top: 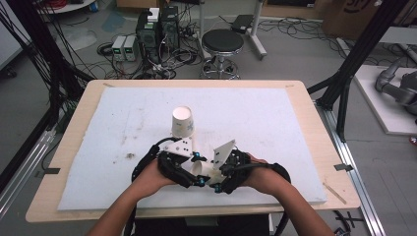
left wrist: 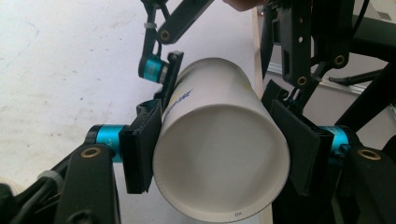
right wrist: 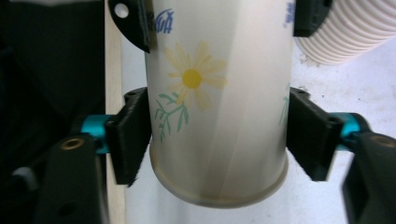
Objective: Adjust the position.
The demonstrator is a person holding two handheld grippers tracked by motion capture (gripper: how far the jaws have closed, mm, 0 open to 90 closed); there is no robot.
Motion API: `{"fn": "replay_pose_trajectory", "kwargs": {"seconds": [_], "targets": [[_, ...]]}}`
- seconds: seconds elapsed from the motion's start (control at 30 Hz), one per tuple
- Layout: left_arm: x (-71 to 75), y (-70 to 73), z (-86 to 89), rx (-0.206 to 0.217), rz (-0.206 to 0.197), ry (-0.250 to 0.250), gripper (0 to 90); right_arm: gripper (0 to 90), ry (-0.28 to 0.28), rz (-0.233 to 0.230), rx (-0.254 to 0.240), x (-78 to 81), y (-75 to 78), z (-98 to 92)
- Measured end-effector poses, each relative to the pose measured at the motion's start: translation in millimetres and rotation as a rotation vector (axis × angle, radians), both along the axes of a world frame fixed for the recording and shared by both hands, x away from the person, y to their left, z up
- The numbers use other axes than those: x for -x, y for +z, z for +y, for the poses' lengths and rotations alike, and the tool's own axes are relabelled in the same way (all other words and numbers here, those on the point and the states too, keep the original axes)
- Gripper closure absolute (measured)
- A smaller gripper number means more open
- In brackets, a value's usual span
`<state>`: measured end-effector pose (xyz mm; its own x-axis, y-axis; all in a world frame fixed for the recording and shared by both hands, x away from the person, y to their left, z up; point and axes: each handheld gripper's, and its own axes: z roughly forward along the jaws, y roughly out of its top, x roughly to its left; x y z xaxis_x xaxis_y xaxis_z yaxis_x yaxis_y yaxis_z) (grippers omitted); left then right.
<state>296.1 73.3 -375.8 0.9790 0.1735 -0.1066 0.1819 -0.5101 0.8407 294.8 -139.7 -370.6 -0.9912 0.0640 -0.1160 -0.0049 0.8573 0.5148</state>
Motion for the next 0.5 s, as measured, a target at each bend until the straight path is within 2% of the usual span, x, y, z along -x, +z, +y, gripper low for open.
{"fn": "replay_pose_trajectory", "kwargs": {"seconds": [0.07, 0.2, 0.33, 0.5], "targets": [[0.2, -0.8, 3.0, 0.022, 0.0, 0.008, 36.8, 21.2, -0.027, 0.019, -0.049, 0.7, 0.8, -5.6], [1.7, -3.7, 10.1, 0.094, 0.012, 0.024, 37.0, 20.9, -0.057, 0.049, -0.173, 0.9, 4.1, -19.8], [2.8, -8.6, 16.0, 0.136, 0.006, 0.03, 36.9, 20.9, -0.079, 0.063, -0.27, 1.5, 8.1, -33.2], [5.2, -13.6, 24.2, 0.231, -0.006, 0.048, 36.9, 20.8, -0.099, 0.052, -0.383, 4.9, 10.2, -44.6]]}}
